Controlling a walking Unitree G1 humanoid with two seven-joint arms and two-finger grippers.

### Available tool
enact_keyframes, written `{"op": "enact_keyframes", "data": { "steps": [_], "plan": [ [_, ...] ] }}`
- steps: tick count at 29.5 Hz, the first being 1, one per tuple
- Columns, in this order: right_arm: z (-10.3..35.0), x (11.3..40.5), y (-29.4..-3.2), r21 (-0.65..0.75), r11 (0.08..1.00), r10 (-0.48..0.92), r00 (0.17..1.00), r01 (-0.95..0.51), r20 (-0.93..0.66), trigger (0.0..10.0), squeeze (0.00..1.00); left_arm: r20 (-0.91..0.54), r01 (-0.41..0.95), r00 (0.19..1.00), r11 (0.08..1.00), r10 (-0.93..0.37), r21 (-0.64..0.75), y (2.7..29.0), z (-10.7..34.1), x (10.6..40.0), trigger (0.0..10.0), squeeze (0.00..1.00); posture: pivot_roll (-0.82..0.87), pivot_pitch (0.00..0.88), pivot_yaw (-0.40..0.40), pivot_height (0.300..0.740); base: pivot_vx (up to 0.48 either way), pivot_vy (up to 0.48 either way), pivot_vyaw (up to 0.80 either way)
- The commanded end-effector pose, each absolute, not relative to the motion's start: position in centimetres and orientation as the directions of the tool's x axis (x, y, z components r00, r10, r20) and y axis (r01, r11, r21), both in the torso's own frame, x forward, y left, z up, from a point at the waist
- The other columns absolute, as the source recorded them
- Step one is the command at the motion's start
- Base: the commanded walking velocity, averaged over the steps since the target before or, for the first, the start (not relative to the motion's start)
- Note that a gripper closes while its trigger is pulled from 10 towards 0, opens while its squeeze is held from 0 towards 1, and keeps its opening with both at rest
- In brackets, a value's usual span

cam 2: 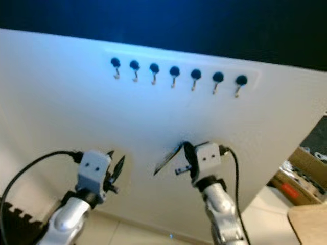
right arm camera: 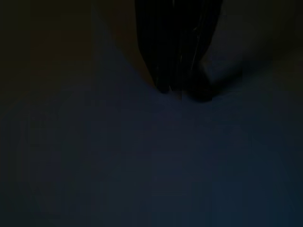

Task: Hang keys on a hook

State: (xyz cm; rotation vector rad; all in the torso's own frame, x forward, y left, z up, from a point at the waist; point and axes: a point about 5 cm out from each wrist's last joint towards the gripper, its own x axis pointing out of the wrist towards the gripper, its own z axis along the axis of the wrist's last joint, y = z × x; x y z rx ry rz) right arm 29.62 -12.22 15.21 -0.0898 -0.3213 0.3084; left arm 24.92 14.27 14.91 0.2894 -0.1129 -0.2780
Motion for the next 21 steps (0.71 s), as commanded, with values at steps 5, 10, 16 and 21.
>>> {"op": "enact_keyframes", "data": {
  "steps": [5, 10, 16, 21],
  "plan": [
    [14.0, 28.2, -12.2, -0.125, 0.949, 0.314, 0.910, -0.290, 0.271, 10.0, 0.00, 0.065, 0.294, 0.943, 0.905, -0.328, 0.309, 14.3, 15.3, 24.5, 10.0, 0.00, 0.15, 0.114, -0.009, 0.740, 0.000, 0.000, 0.00],
    [13.2, 27.6, -12.3, -0.136, 0.947, 0.317, 0.915, -0.291, 0.249, 10.0, 0.00, 0.055, 0.302, 0.941, 0.900, -0.334, 0.314, 14.4, 15.1, 24.4, 10.0, 0.00, 0.14, 0.116, -0.006, 0.740, 0.000, 0.000, 0.00],
    [12.6, 26.2, -12.5, -0.196, 0.940, 0.325, 0.911, -0.280, 0.255, 10.0, 0.00, 0.037, 0.309, 0.941, 0.898, -0.337, 0.312, 14.4, 14.6, 24.1, 10.0, 0.00, 0.14, 0.121, 0.001, 0.740, 0.000, 0.000, 0.00],
    [16.8, 25.6, -12.0, -0.311, 0.919, 0.362, 0.827, -0.240, 0.431, 10.0, 0.00, 0.026, 0.311, 0.942, 0.899, -0.334, 0.309, 14.3, 14.4, 24.1, 10.0, 0.00, 0.13, 0.124, 0.012, 0.740, 0.000, 0.000, 0.00]
  ]
}}
